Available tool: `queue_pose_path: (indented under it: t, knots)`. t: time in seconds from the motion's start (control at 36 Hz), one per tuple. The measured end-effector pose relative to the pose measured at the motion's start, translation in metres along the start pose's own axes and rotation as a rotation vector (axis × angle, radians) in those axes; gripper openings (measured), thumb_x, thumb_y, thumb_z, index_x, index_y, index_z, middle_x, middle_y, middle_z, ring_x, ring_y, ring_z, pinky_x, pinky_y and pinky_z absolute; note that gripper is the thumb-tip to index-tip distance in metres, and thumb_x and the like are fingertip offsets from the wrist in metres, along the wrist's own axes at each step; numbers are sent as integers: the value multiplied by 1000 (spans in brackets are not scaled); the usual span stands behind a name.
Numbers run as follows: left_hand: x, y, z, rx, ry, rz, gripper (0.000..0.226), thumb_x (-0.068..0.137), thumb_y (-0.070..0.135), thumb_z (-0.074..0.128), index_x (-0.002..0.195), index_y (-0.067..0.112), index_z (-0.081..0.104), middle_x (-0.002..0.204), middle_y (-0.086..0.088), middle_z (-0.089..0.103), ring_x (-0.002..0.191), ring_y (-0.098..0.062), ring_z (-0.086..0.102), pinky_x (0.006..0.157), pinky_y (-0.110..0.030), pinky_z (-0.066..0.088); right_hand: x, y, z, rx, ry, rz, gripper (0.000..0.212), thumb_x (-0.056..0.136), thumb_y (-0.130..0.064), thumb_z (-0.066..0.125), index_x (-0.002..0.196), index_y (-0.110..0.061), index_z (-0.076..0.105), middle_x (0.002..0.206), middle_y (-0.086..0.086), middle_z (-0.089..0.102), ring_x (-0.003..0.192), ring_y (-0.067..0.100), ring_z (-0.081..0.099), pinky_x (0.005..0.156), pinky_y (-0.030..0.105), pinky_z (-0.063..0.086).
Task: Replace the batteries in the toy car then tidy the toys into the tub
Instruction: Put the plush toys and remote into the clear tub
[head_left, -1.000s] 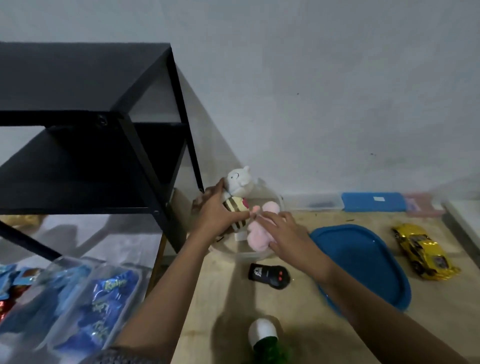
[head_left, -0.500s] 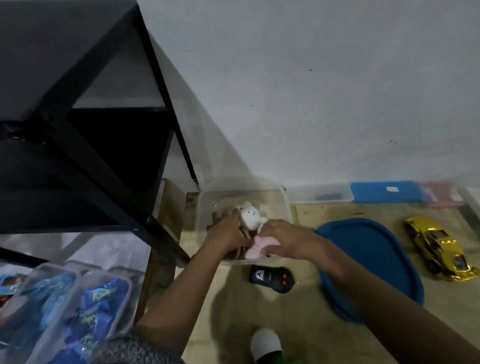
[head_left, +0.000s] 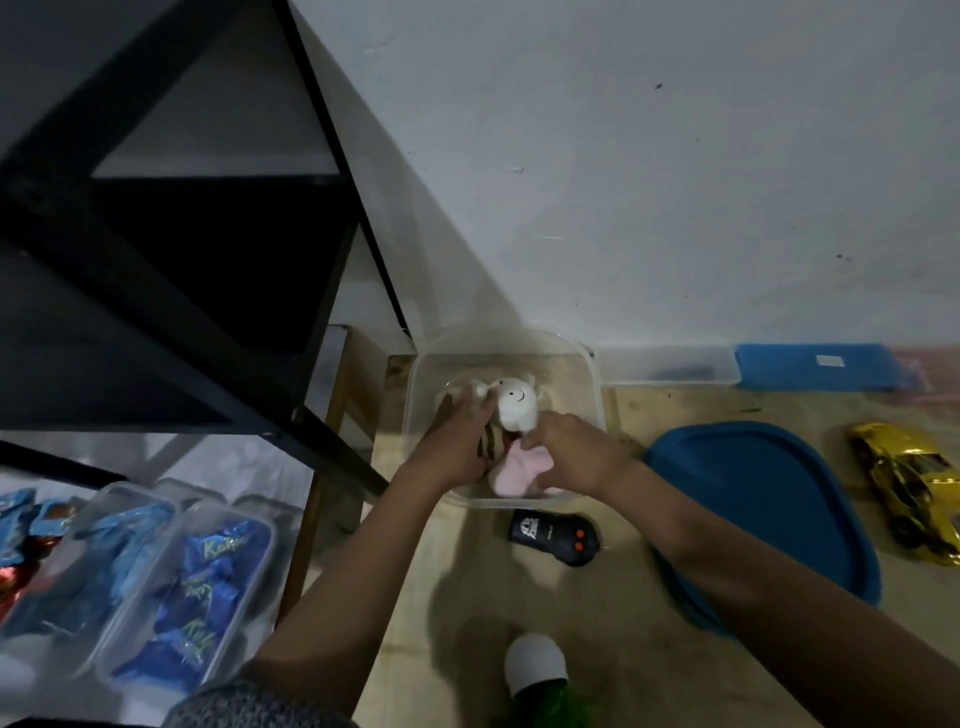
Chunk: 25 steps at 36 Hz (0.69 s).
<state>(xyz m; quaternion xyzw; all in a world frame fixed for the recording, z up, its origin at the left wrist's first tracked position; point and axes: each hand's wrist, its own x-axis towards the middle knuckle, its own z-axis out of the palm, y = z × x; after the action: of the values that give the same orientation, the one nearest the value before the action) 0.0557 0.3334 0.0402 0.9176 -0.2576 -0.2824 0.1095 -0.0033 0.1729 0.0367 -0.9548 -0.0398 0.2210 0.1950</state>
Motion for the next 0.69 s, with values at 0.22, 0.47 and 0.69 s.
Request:
queue_pose_path:
  t: [0.22,0.47,0.69]
  knots:
    - [-11,-7,17,17,114,-35,75,93,18,52,150,26,5,159,-3,-1,145,-29,-2,114,-37,21,-13,-1,4,-35,47,29,45,84,-24,61,129,-25,53,130,4,49,117,24,48,92,39,45]
    - [-32,2,12,-127,289,71,57,94,10,47,147,14,25,157,-9,15,144,-25,11,116,-34,18,-32,-4,11,113,364,-41,29,87,-22,58,115,-17,64,117,5,61,107,25,55,88,41,47]
    - [-105,1,52,-202,610,205,36,94,24,48,126,10,57,136,-7,49,128,-19,41,100,-36,42,-87,-8,44,232,499,-436,16,88,-21,57,95,-16,69,88,-3,69,79,7,60,65,14,42]
